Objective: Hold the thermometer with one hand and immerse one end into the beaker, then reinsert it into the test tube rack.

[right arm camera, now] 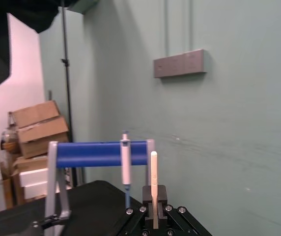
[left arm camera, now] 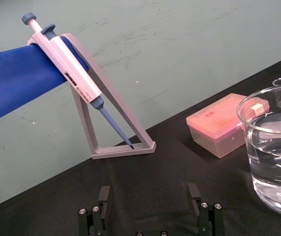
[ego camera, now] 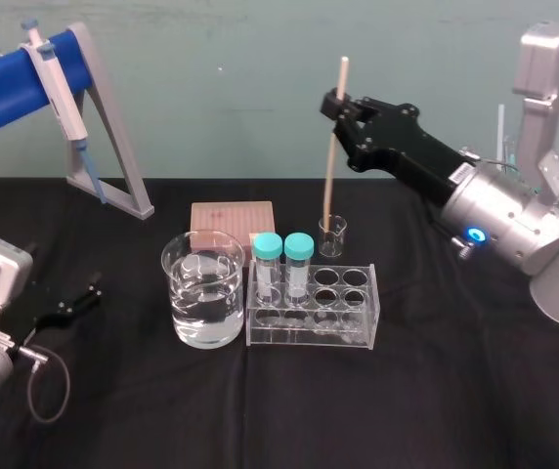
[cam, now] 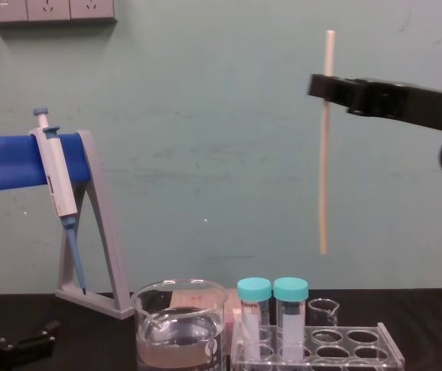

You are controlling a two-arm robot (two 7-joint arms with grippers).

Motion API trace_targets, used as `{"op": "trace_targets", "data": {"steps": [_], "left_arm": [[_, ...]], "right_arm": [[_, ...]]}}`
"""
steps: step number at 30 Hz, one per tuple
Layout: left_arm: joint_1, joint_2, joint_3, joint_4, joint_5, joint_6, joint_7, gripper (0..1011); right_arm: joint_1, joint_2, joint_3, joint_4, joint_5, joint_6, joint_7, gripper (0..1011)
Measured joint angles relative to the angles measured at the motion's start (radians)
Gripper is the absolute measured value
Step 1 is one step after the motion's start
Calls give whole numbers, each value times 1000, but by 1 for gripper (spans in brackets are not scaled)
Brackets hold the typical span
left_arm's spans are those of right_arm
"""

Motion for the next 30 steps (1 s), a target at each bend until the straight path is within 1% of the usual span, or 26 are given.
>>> {"op": "trace_targets", "data": {"steps": [4,10,13,15,16,19,20,23,26,30], "left_arm": [[0,0,0,0,0,0,0,1003],[0,0,0,0,0,0,0,1004],[0,0,0,0,0,0,0,1004],[0,0,0,0,0,0,0,1004],[0,0,0,0,0,0,0,1004],[0,0,0,0,0,0,0,1004],[0,0,0,0,0,0,0,1004],[0,0,0,0,0,0,0,1004],[0,0,0,0,0,0,0,1004],[0,0,0,0,0,0,0,1004]], "right_arm": [[39,-26,-37,33,0,-8,25,48],[93,-65,-79,81,5,-9,49,48],[121,-89,-103,110,11,-9,61,48],[144,-115,-125,145,15,-13,73,48],[144,-115,-125,145,15,-13,73,48],[168,-147,-155,192,15,-26,88,48],[168,-147,-155,192,15,-26,88,48],[185,-173,-180,236,3,-44,97,48],[193,-189,-193,265,-7,-59,100,48],[203,-218,-207,321,-28,-90,103,48]]}}
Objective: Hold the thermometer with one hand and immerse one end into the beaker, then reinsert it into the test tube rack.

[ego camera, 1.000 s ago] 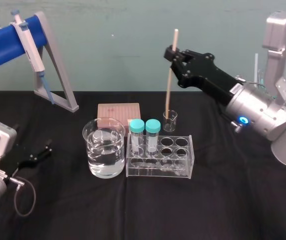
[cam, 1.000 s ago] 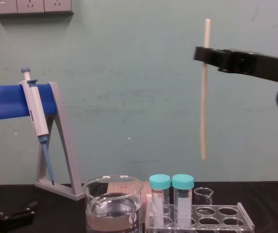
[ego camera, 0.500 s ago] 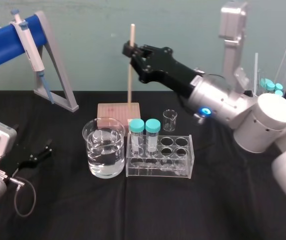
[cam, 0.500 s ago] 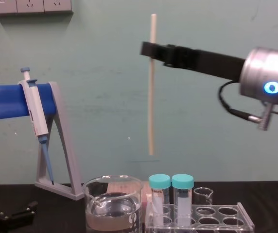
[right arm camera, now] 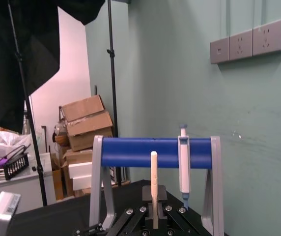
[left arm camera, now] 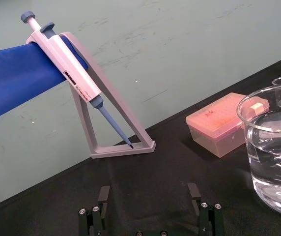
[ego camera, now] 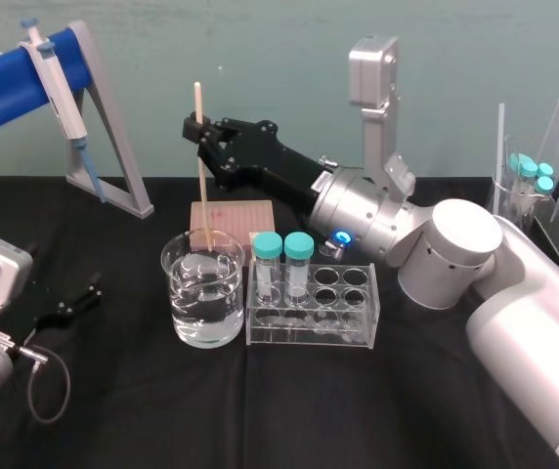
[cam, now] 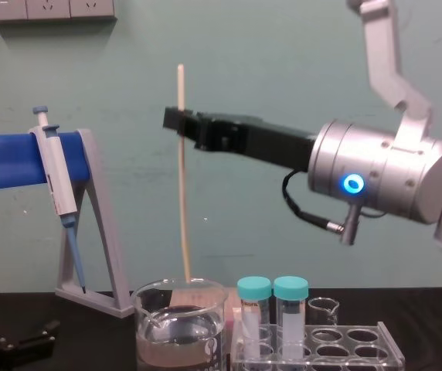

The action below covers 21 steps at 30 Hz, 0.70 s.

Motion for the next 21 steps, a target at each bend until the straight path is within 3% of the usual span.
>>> {"op": "trace_targets", "data": {"steps": [10,21], "left_arm": [[0,0,0,0,0,0,0,1004],[0,0,0,0,0,0,0,1004]], "right_arm": [[1,-54,-3,107,-32,-53,1,48],[2,-86,1,180,-56,-63,14,48]]}}
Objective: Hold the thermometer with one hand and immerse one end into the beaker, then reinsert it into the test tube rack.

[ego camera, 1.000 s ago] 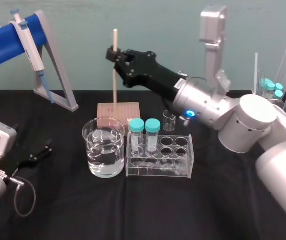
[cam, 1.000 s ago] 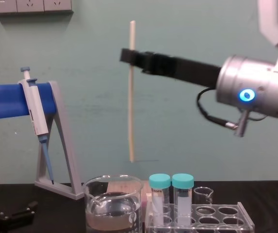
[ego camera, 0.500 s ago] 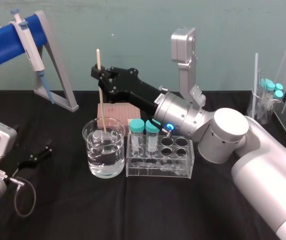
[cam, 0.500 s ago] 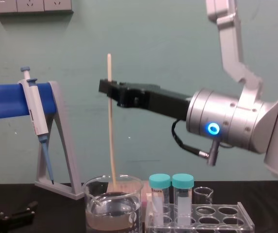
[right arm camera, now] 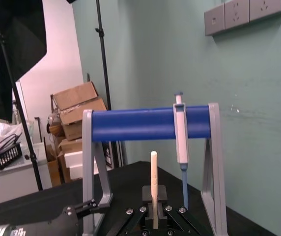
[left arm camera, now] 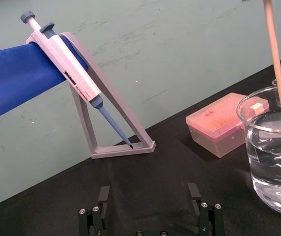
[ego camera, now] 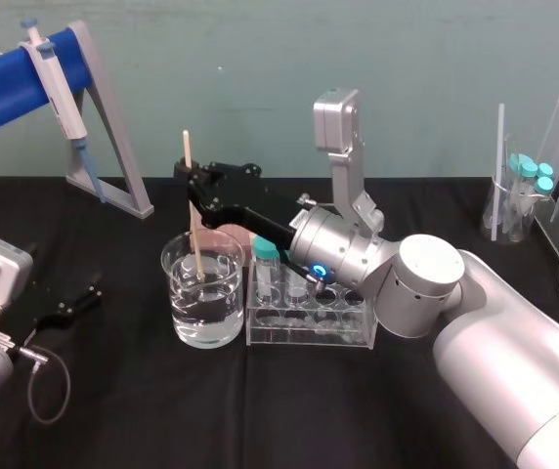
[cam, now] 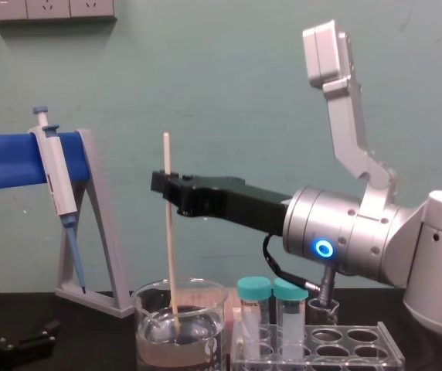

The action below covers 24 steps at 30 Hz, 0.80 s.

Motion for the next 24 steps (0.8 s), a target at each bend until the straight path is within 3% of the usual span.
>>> {"op": "trace_targets", "data": {"steps": [24], "left_arm": [[0,0,0,0,0,0,0,1004]], "right_arm": [[-9,-21,16,57,-42,-1,10,48]]}}
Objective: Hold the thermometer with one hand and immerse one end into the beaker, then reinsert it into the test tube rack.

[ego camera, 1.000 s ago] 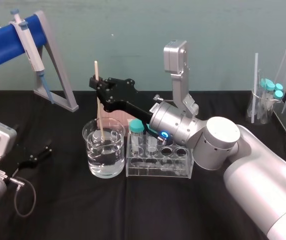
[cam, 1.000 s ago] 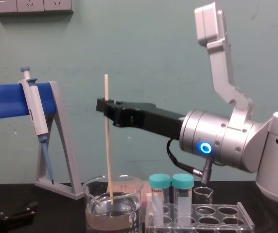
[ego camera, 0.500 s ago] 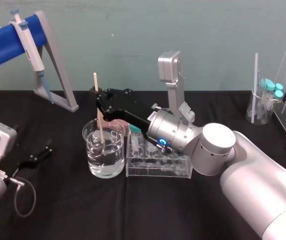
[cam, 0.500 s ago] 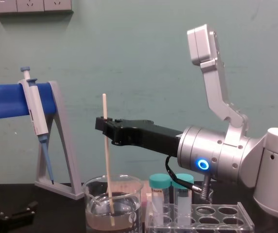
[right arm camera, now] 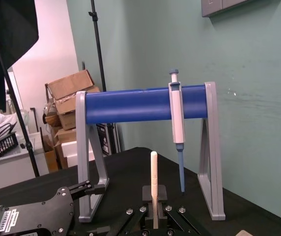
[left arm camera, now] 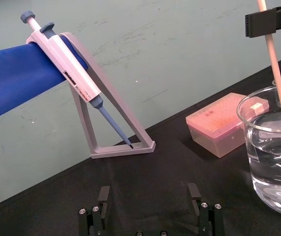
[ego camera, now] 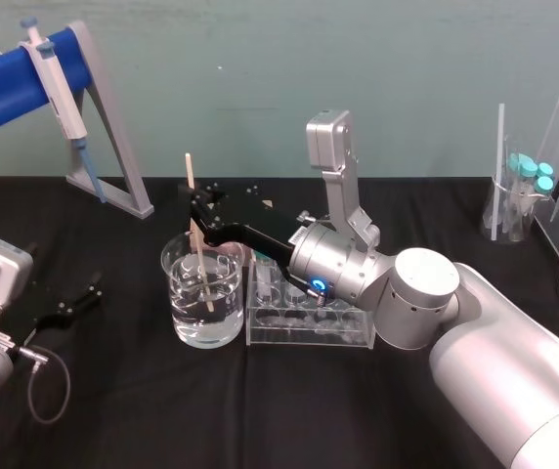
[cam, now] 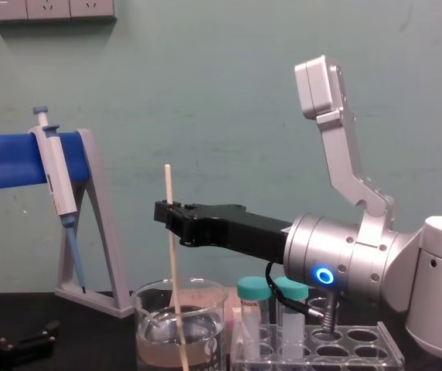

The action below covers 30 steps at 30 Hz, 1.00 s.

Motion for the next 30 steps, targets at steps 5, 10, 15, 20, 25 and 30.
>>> {"op": "trace_targets", "data": {"steps": [5,10,15,20,25,30], "left_arm": [[0,0,0,0,0,0,0,1004],[0,0,0,0,0,0,0,1004],[0,0,0,0,0,0,0,1004],[0,0,0,0,0,0,0,1004],[0,0,0,0,0,0,0,1004],[0,0,0,0,0,0,0,1004]], "right_arm": [[-2,0,3,-1,-5,4,-1,48],[-3,2,4,-3,-8,5,0,48],[-3,1,4,-4,-7,5,0,48],[-3,1,4,-4,-7,6,0,48],[-3,1,3,-4,-6,6,-1,48],[-3,1,3,-4,-6,7,-1,48]]}}
